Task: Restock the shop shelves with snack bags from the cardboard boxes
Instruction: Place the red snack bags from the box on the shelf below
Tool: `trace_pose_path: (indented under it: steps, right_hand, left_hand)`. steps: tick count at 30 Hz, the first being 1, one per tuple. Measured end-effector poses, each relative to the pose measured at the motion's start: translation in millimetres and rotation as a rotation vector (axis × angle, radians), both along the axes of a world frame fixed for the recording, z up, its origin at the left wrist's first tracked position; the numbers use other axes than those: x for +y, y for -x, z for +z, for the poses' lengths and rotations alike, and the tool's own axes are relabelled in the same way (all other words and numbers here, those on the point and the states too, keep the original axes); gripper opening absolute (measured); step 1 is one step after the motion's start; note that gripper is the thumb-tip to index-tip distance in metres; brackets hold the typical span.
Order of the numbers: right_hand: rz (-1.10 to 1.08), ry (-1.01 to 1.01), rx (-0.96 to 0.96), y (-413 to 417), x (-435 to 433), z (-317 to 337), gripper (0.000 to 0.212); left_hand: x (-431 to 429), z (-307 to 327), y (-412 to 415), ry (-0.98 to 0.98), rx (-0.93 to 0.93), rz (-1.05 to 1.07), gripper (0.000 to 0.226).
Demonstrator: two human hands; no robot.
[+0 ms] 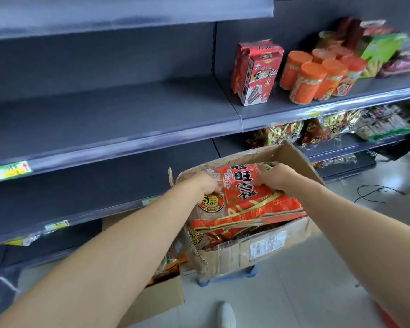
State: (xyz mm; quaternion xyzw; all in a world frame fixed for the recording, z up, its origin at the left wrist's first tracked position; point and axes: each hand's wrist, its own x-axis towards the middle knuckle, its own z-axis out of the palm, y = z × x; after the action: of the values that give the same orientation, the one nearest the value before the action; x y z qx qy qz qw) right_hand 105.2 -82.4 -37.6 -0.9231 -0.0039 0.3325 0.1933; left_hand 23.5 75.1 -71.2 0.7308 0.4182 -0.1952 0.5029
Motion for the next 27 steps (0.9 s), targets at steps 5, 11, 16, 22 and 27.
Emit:
trace_pose_path:
  steps: [5, 11, 16, 22, 27]
  right_hand:
    - [0.031, -0.009, -0.172, 41.0, 22.5, 59.6, 0.034]
    - [-0.026, -0.225, -0.275, 108.1, 111.6, 92.9, 0.036]
    - [0.088, -0.333, -0.275, 170.4, 215.6, 98.1, 0.063]
    - [0.376, -0.338, -0.267, 234.0, 320.1, 109.3, 0.074]
    - [0.528, -0.452, -0.187, 266.6, 384.4, 112.9, 0.075]
  left_hand:
    - [27.5, 48.8, 27.0, -0.03, -0.145, 0.025, 0.05]
    - [122.9, 93.8, 94.7, -0.264, -0.308, 0.169, 0.058]
    - [221.3, 111.4, 180.7, -0.347, -0.366, 0.426, 0.04]
    - [308.2, 128.5, 274.4, -0.467, -0.309, 0.629, 0.042]
    - [348.7, 143.0, 333.3, -0.539, -0.246, 0.721, 0.038]
